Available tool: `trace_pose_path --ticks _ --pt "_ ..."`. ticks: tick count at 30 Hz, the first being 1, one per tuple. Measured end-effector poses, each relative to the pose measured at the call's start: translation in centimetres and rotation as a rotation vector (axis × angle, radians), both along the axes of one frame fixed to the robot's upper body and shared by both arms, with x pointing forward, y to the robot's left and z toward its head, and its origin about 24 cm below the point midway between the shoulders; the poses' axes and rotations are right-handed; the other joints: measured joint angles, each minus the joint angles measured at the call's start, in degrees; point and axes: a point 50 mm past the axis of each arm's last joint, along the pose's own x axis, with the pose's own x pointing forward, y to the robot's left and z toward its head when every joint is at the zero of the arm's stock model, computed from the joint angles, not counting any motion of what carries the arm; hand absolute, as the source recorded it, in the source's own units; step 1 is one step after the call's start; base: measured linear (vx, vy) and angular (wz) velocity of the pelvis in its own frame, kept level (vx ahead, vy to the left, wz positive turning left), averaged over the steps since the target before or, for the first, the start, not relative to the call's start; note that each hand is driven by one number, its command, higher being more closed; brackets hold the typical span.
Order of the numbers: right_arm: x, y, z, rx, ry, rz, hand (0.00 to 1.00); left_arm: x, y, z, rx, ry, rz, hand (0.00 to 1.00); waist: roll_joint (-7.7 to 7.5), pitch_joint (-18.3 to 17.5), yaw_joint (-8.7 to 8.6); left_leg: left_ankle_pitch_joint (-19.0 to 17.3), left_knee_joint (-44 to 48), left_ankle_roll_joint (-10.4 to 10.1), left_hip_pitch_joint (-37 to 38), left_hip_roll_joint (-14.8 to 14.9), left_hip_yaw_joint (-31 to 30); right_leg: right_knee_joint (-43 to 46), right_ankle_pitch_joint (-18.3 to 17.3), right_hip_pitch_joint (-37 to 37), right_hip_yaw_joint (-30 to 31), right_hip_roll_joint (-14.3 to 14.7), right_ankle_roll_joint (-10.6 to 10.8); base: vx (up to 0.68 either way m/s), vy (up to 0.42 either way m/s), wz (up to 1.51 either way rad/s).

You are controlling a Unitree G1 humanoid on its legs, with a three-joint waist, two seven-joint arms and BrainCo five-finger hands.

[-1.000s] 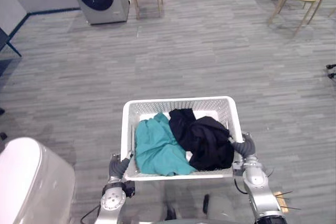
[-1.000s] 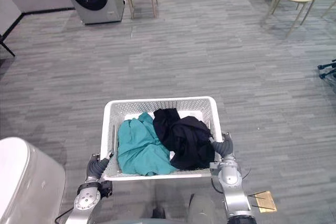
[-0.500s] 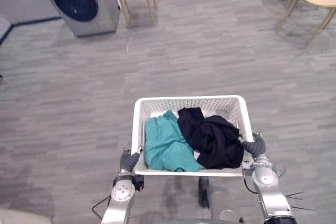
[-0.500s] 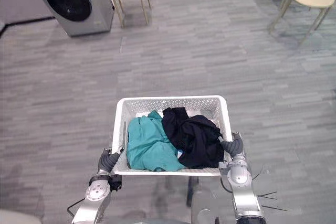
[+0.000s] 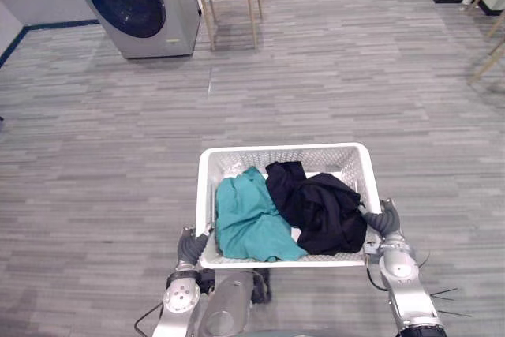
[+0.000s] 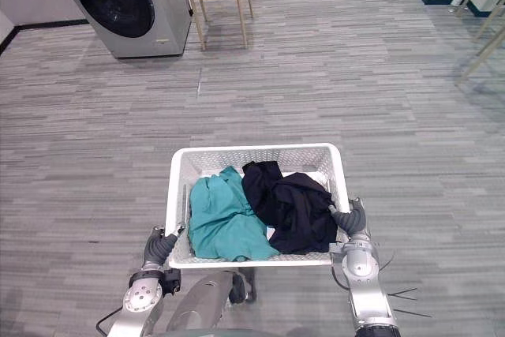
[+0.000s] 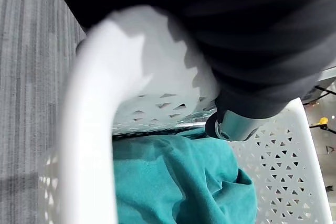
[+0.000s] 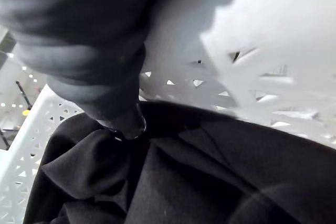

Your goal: Pick up the laundry basket with both hands and put the clothes into the washing machine.

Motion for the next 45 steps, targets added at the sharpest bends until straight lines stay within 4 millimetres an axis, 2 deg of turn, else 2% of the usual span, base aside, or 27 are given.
trace_pose_path --ticks 2,4,6,8,9,11,12,13,14,15,17,19,21,24,25,26,27,29,31,32,33,35,38,41,42,44,45 --pt "0.1 0.6 -0.1 0.02 -0.006 0.002 1.0 0.2 0.7 0.2 0.036 -0.009 -0.014 1.0 0.87 -0.23 -1.99 -0.08 -7.29 -0.15 9.11 -0.04 -3.73 -2.1 -4.05 -8.89 -5.87 2.15 -6.2 0.63 0.111 0.43" --pt "0.1 0.4 0.1 0.016 -0.014 0.001 1.0 0.9 0.7 0.5 0.051 -0.025 -0.036 1.0 0.93 -0.12 -2.78 -0.98 -10.56 -1.78 13.6 0.62 -5.19 -14.73 -5.36 -15.55 -7.71 5.07 -6.65 0.74 0.012 0.43" --pt "-0.1 0.3 0.0 0.017 -0.009 -0.008 1.0 1.1 0.6 0.2 0.053 -0.01 -0.045 1.0 0.66 0.21 -4.44 -2.8 -12.65 -5.03 19.34 1.06 -6.8 -39.31 1.32 -18.3 -7.04 8.18 -5.08 0.66 -0.05 0.61" --pt "-0.8 0.2 -0.3 0.015 0.007 -0.014 1.0 0.8 0.5 -0.2 0.059 0.008 -0.057 1.0 -1.03 -0.5 -4.92 -4.85 -14.88 -8.02 24.92 0.01 -8.27 -53.15 8.08 -19.53 -5.53 8.87 -4.72 0.69 -0.114 0.62" --pt "-1.4 0.0 -0.6 0.011 0.027 -0.018 1.0 0.4 0.3 -0.6 0.062 0.028 -0.074 1.0 -1.27 -1.22 -5.34 -7.26 -13.55 -8.87 27.73 0.38 -10.05 -51.7 13.9 -20.31 -3.81 9.47 -8.97 0.97 -0.193 0.68" --pt "-1.7 -0.6 -0.8 -0.01 0.053 -0.02 1.0 0.1 -0.4 -0.9 0.035 0.043 -0.07 1.0 1.36 -2.92 -5.35 -8.08 -5.39 -8.76 26.01 3.52 -10.66 -43.03 17.48 -22.65 -4.6 10.66 -10.52 0.89 -0.228 0.36" --pt "-1.7 -0.8 -0.7 -0.017 0.052 -0.026 1.0 0.2 -0.8 -1.0 0.025 0.04 -0.069 1.0 3.81 -2.74 -5.13 -6.92 7.7 -10.39 20.79 6.99 -10.3 -39.6 12.86 -21.9 -6.22 11.9 -11.47 0.63 -0.192 0.17" --pt "-1.6 -0.9 -0.6 -0.018 0.049 -0.026 1.0 0.3 -0.9 -0.9 0.02 0.036 -0.066 1.0 4.71 -2.25 -5.19 -3.77 16.53 -11.72 17.45 8.75 -9.61 -38.49 10.81 -20.56 -6.9 12.88 -11.56 0.88 -0.268 0.15" --pt "-1.6 -0.6 -0.5 -0.017 0.051 -0.018 1.0 0.1 -0.8 -1.0 0.009 0.042 -0.044 1.0 5.02 -1.34 -4.58 12.42 31.84 -12.36 11.33 12.51 -8.1 -37.11 6.69 -16.38 -7.39 14.42 -12.4 0.71 -0.221 0.08" --pt "-2.0 -0.5 -0.2 -0.014 0.042 -0.02 1.0 -0.4 -0.7 -1.3 0.005 0.057 -0.033 1.0 5.18 -1.19 -3.5 13.45 45.61 -12.31 5.57 16.89 -7.78 -37.13 3.16 -11.25 -8.23 15.65 -13.16 0.85 -0.256 0.01" --pt "-2.1 -0.4 1.1 -0.02 -0.018 -0.025 1.0 -0.5 -0.7 -1.0 0.005 0.046 -0.033 1.0 3.89 -0.34 -2.11 7.8 55.33 -9.25 -2.62 19.19 -6.59 -38.71 -0.5 -3.81 -8.37 15.8 -13.82 0.62 -0.167 0.04" --pt "-1.6 -0.3 2.2 -0.027 -0.067 -0.023 1.0 -0.3 -0.7 -0.6 0.003 0.025 -0.034 1.0 2.65 0.09 -1.08 2.88 50.77 -7.33 -9.72 19.11 -4.42 -43.71 -1.79 3.01 -7.55 15.68 -13.34 0.65 -0.095 -0.02" --pt "-1.4 -0.6 2.5 -0.033 -0.088 -0.031 1.0 0.0 -0.8 -0.1 0.0 -0.001 -0.04 1.0 1.98 0.06 -0.18 0.46 34.45 -7.66 -13.59 16.19 -3.19 -49.01 -2.27 8.5 -7.32 14.87 -12.55 0.6 -0.002 -0.07" --pt "-0.7 -1.3 1.8 -0.032 -0.063 -0.036 1.0 0.2 -1.2 0.0 -0.02 -0.008 -0.05 1.0 2.63 -0.45 0.28 5.47 -0.29 -14.02 -13.83 10.7 -5.26 -54.69 -4.24 15.84 -5.8 13.72 -9.46 0.62 0.111 -0.27" --pt "-0.8 -1.4 1.1 -0.028 -0.032 -0.044 1.0 0.1 -1.3 -0.1 -0.02 -0.002 -0.054 1.0 2.72 -0.47 1.18 12.09 -3.07 -13.6 -13.06 10.32 -4.85 -56.35 -5.68 18.67 -4.17 13.32 -7.89 0.64 0.204 -0.58" --pt "-1.0 -1.4 0.6 -0.021 -0.01 -0.053 1.0 0.1 -1.2 -0.2 -0.014 0.004 -0.055 1.0 2.14 -1.0 1.69 14.14 -0.77 -10.76 -12.91 9.29 -3.45 -56.6 -6.9 20.03 -2.76 12.26 -6.72 0.93 0.309 -0.47" --pt "-1.3 -1.4 0.2 -0.012 0.006 -0.061 1.0 0.2 -1.2 -0.1 -0.007 0.004 -0.056 1.0 0.3 -1.78 1.09 9.45 4.92 -8.33 -14.75 8.04 -2.32 -54.7 -7.41 20.13 -1.84 9.35 -5.95 0.83 0.287 -0.26" --pt "-1.4 -1.6 -0.1 -0.012 0.02 -0.069 1.0 0.1 -1.5 -0.2 -0.008 0.009 -0.07 1.0 -0.33 -1.88 1.44 4.98 8.01 -7.43 -14.33 7.36 -0.35 -45.11 -7.61 16.1 0.68 7.3 -3.83 0.59 0.246 -0.29" --pt "-1.3 -1.7 -0.5 -0.009 0.041 -0.067 1.0 0.0 -1.4 -0.6 -0.003 0.029 -0.077 1.0 -1.46 -1.4 1.12 0.17 8.69 -6.97 -10.19 5.61 1.2 -23.63 -3.33 7.76 4.53 4.58 3.8 0.53 0.244 -0.37" --pt "-1.5 -1.4 -1.2 0.004 0.07 -0.066 1.0 -0.2 -1.0 -1.0 0.013 0.059 -0.081 1.0 -1.96 -1.27 0.48 -2.16 8.46 -6.54 -5.72 4.32 1.14 -9.47 -1.32 3.41 4.98 3.04 3.37 0.73 0.244 -0.16" --pt "-1.7 -0.9 -1.8 0.01 0.095 -0.057 1.0 -0.7 -0.6 -1.5 0.027 0.088 -0.076 1.0 -1.81 -1.21 -0.56 -3.57 7.21 -6.29 -0.48 3.79 1.15 -0.94 -2.85 0.24 3.07 2.33 -0.53 0.61 0.187 -0.1" --pt "-1.7 -0.4 -2.0 0.016 0.105 -0.037 1.0 -0.9 -0.1 -1.5 0.048 0.097 -0.075 1.0 -0.81 -1.46 -1.37 -4.94 2.88 -6.36 6.03 3.93 1.0 -0.31 -4.98 -5.24 -0.42 3.37 -5.14 0.55 0.127 -0.15" --pt "-1.2 -0.1 -1.6 0.016 0.082 -0.022 1.0 -0.2 0.3 -1.1 0.072 0.074 -0.083 1.0 -0.09 -1.6 -1.89 -5.41 -3.66 -7.38 12.97 4.17 0.86 -18.62 -5.56 -15.07 -4.85 7.17 -6.27 0.54 0.082 0.0" --pt "-1.3 -0.2 -1.6 0.014 0.084 -0.019 1.0 -0.5 0.3 -1.4 0.072 0.09 -0.085 1.0 -0.39 -1.68 -3.78 -5.71 -6.77 -9.93 19.08 3.89 -0.77 -48.7 5.64 -15.88 -4.31 10.93 -5.88 0.56 0.002 0.35" --pt "-1.4 -0.2 -1.6 0.013 0.086 -0.017 1.0 -0.5 0.3 -1.4 0.074 0.093 -0.086 1.0 -0.66 -1.83 -4.08 -6.08 -7.02 -10.58 20.49 3.63 -1.37 -51.79 7.93 -15.92 -4.08 11.07 -5.85 0.63 -0.059 0.54" --pt "-1.9 -0.4 -1.8 0.009 0.105 -0.018 1.0 -0.9 0.0 -2.1 0.061 0.124 -0.084 1.0 -0.17 -3.36 -4.91 -7.26 -2.85 -12.37 22.8 4.42 -5.61 -45.52 16.89 -17.52 -2.66 11.31 -9.69 0.7 -0.107 0.57" --pt "-2.0 -0.5 -1.8 0.005 0.108 -0.018 1.0 -0.9 -0.3 -2.4 0.048 0.132 -0.081 1.0 1.09 -3.69 -4.81 -7.21 0.9 -12.34 21.46 5.9 -6.51 -43.27 14.77 -17.71 -3.74 11.56 -9.64 0.85 -0.16 0.49"
